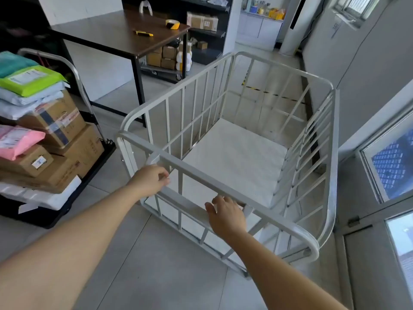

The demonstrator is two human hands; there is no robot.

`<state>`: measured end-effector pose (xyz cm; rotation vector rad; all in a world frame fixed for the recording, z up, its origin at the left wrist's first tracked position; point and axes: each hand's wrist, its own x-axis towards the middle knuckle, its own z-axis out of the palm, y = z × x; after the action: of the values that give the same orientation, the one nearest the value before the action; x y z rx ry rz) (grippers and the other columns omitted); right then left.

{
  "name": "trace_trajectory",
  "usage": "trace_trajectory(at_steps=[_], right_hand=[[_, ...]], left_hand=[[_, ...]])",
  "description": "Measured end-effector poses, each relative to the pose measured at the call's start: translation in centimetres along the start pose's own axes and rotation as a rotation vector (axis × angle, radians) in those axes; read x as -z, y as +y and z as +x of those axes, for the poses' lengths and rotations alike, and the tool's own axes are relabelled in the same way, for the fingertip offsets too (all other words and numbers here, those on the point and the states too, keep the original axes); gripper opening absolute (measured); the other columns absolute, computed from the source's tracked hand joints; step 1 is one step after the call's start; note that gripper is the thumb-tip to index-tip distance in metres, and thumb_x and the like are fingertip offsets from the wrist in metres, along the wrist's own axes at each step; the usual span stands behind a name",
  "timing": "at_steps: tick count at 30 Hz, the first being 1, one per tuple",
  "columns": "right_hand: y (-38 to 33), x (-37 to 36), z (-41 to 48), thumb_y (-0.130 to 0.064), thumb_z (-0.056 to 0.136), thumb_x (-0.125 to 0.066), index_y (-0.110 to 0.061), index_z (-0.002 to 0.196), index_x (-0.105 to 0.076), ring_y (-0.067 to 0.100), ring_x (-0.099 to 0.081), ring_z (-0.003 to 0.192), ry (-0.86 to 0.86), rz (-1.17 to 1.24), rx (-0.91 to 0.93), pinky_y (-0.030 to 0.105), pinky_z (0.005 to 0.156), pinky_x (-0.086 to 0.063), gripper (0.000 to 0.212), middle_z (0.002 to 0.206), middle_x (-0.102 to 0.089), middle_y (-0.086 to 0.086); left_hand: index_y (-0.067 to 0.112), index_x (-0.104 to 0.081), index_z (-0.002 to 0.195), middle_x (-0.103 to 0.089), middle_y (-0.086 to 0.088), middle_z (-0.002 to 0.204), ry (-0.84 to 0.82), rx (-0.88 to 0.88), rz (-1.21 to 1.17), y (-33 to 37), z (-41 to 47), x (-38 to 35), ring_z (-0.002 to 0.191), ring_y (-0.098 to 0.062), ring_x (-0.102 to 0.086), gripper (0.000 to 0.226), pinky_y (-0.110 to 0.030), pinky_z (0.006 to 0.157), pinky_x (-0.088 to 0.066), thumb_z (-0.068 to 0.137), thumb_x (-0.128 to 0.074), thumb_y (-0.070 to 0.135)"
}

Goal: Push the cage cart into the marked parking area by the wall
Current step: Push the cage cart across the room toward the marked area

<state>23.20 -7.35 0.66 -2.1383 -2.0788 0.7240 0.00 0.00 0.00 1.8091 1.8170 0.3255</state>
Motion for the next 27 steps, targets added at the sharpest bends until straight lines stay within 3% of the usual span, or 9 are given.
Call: trace_trajectory(at_steps=[6, 8, 11, 15, 17, 19, 22, 25, 27], right_hand=[[0.9, -2.0, 0.3, -0.046, 0.100, -0.028, -0.016, 0.124, -0.052, 0.028, -0.047, 0.118, -0.064, -0.087, 0.034, 0.039, 0.096, -0.039, 0.046, 0.124, -0.056, 0.007], [1.1, -2.4, 0.3, -0.045, 0.100, -0.026, -0.016, 0.119, -0.054, 0.029, -0.050, 0.113, -0.072, -0.125, 0.056, 0.040, 0.092, -0.038, 0.044, 0.118, -0.058, 0.007], [1.4, -2.9, 0.2, -0.044, 0.100, -0.023, -0.017, 0.097, -0.051, 0.031, -0.056, 0.092, -0.060, -0.226, 0.136, 0.039, 0.081, -0.035, 0.039, 0.091, -0.060, 0.004], [1.9, -3.0, 0.2, -0.050, 0.099, -0.020, -0.020, 0.089, -0.036, 0.029, -0.041, 0.070, -0.061, -0.298, 0.264, 0.039, 0.071, -0.032, 0.035, 0.079, -0.054, 0.004], [1.9, -3.0, 0.4, -0.054, 0.096, -0.008, -0.020, 0.090, -0.032, 0.028, -0.040, 0.070, -0.047, -0.327, 0.310, 0.039, 0.067, -0.031, 0.042, 0.082, -0.059, 0.006], [2.0, -3.0, 0.6, -0.062, 0.083, 0.009, -0.020, 0.091, -0.030, 0.029, -0.041, 0.070, -0.053, -0.347, 0.350, 0.039, 0.066, -0.031, 0.058, 0.071, -0.048, 0.001], [2.2, -2.7, 1.0, -0.060, 0.087, 0.006, -0.019, 0.091, -0.029, 0.029, -0.041, 0.067, -0.058, -0.328, 0.367, 0.038, 0.064, -0.031, 0.054, 0.062, -0.030, -0.005], [2.5, -2.3, 1.6, -0.064, 0.063, 0.022, -0.020, 0.091, -0.029, 0.030, -0.042, 0.066, -0.083, -0.319, 0.360, 0.038, 0.064, -0.031, 0.073, 0.062, -0.032, -0.004], [2.8, -2.0, 2.1, -0.065, 0.059, 0.024, -0.019, 0.091, -0.028, 0.031, -0.042, 0.067, -0.097, -0.302, 0.342, 0.039, 0.065, -0.031, 0.076, 0.065, -0.039, -0.001]], left_hand=[[0.021, -0.060, 0.127, -0.055, 0.003, 0.132, -0.212, -0.081, 0.165, -1.6, 0.4, -0.1, 0.125, -0.016, -0.048, 0.047, -0.028, 0.100, -0.036, 0.088, -0.061, 0.046], [0.022, -0.061, 0.126, -0.059, 0.004, 0.125, -0.236, -0.125, 0.227, -1.8, 0.5, 0.1, 0.120, -0.016, -0.049, 0.047, -0.026, 0.095, -0.036, 0.087, -0.062, 0.047], [0.027, -0.063, 0.120, -0.064, 0.005, 0.107, -0.253, -0.183, 0.301, -2.0, 0.8, 0.0, 0.112, -0.017, -0.046, 0.041, -0.028, 0.090, -0.036, 0.087, -0.059, 0.051], [0.033, -0.062, 0.101, -0.061, 0.011, 0.091, -0.288, -0.240, 0.420, -2.5, 1.5, 0.0, 0.101, -0.013, -0.043, 0.032, -0.030, 0.089, -0.038, 0.086, -0.052, 0.059], [0.032, -0.059, 0.099, -0.058, 0.010, 0.095, -0.312, -0.250, 0.499, -3.0, 1.7, -0.1, 0.103, -0.013, -0.042, 0.038, -0.034, 0.093, -0.041, 0.086, -0.045, 0.065], [0.033, -0.055, 0.102, -0.055, 0.012, 0.100, -0.337, -0.255, 0.566, -3.2, 1.9, -0.2, 0.106, -0.012, -0.039, 0.045, -0.037, 0.098, -0.040, 0.085, -0.037, 0.070], [0.029, -0.051, 0.109, -0.051, 0.012, 0.106, -0.360, -0.279, 0.638, -2.9, 2.3, -0.6, 0.113, -0.014, -0.035, 0.045, -0.034, 0.104, -0.034, 0.090, -0.033, 0.066], [0.026, -0.049, 0.119, -0.052, 0.009, 0.116, -0.351, -0.289, 0.672, -2.0, 2.6, -0.9, 0.121, -0.016, -0.034, 0.048, -0.033, 0.109, -0.027, 0.092, -0.032, 0.062], [0.024, -0.048, 0.122, -0.052, 0.007, 0.121, -0.354, -0.295, 0.702, -1.4, 3.0, -1.2, 0.123, -0.017, -0.035, 0.048, -0.033, 0.111, -0.021, 0.094, -0.030, 0.059]])
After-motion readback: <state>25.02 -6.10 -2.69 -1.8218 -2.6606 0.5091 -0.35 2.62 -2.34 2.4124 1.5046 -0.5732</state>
